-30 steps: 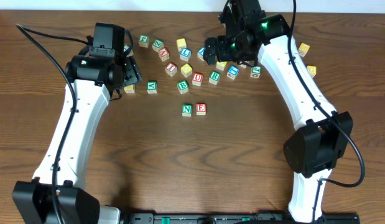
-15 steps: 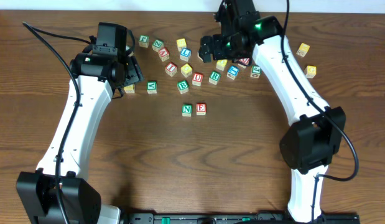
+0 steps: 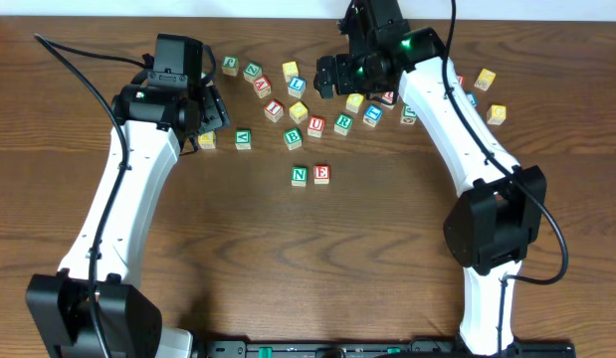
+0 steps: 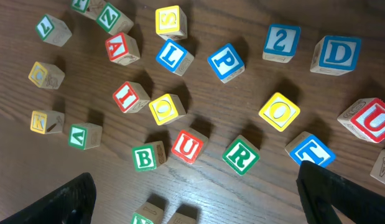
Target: Spell out NEURIPS
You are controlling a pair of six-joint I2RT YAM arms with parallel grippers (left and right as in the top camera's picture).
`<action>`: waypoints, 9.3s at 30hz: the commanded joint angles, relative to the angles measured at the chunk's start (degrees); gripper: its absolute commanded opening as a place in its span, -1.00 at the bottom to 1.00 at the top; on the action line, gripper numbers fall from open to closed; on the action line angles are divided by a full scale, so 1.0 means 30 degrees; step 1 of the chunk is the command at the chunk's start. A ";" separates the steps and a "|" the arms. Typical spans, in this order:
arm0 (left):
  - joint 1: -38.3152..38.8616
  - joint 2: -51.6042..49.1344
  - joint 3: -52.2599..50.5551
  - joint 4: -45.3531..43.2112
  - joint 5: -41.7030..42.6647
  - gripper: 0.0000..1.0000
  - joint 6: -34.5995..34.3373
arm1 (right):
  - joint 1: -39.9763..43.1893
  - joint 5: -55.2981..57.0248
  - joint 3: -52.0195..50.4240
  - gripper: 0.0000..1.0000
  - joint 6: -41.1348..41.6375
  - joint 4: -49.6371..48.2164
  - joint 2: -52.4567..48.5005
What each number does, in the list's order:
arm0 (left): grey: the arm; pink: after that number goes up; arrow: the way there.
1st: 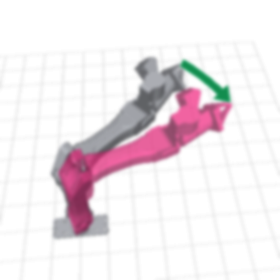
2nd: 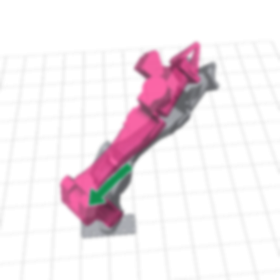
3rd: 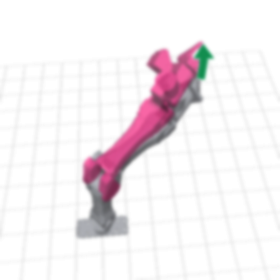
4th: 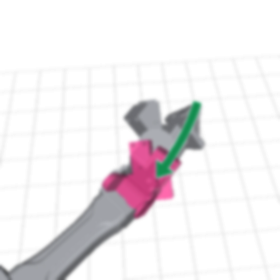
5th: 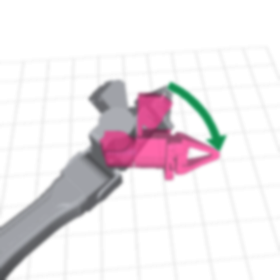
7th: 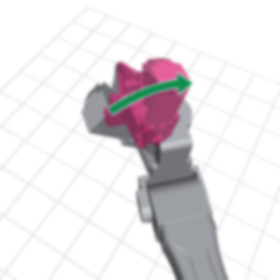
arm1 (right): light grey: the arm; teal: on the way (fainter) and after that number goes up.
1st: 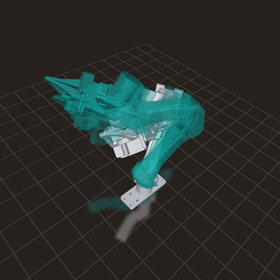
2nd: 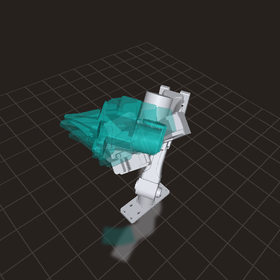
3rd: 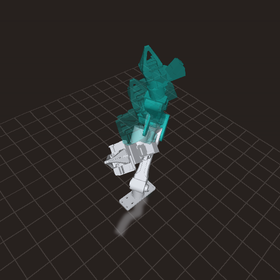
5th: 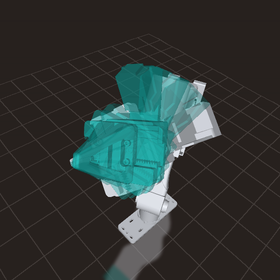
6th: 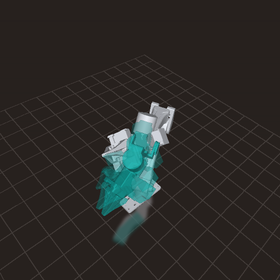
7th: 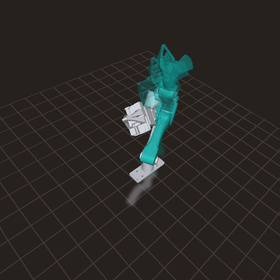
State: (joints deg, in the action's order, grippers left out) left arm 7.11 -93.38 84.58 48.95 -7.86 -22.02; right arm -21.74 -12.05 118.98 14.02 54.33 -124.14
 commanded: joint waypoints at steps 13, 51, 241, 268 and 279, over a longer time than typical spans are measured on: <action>-0.0102 -0.0240 0.0335 -0.0066 -0.0095 0.63 0.0255 | -0.0750 -0.0044 0.0051 0.96 0.0270 -0.0109 -0.0342; -0.0102 -0.0240 0.0328 0.0000 -0.0109 0.63 0.0262 | -0.1413 0.1902 0.0051 0.75 0.4262 0.1515 -0.0736; -0.0117 -0.0270 0.0328 -0.0211 -0.0109 0.63 0.0262 | -0.3257 0.4692 -0.9828 -0.65 0.5748 -0.1290 0.0656; -0.0117 -0.0270 0.0328 -0.0219 -0.0117 0.63 0.0262 | -0.3271 0.4306 -0.9828 -0.49 0.5756 -0.0561 0.0656; -0.0117 -0.0270 0.0328 -0.0211 -0.0109 0.63 0.0262 | -0.3235 0.3891 -0.9777 -0.31 0.5741 -0.0517 0.0663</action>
State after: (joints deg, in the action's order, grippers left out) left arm 7.11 -93.54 84.58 48.21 -7.86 -22.02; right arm -31.09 0.54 89.91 30.85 52.66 -122.41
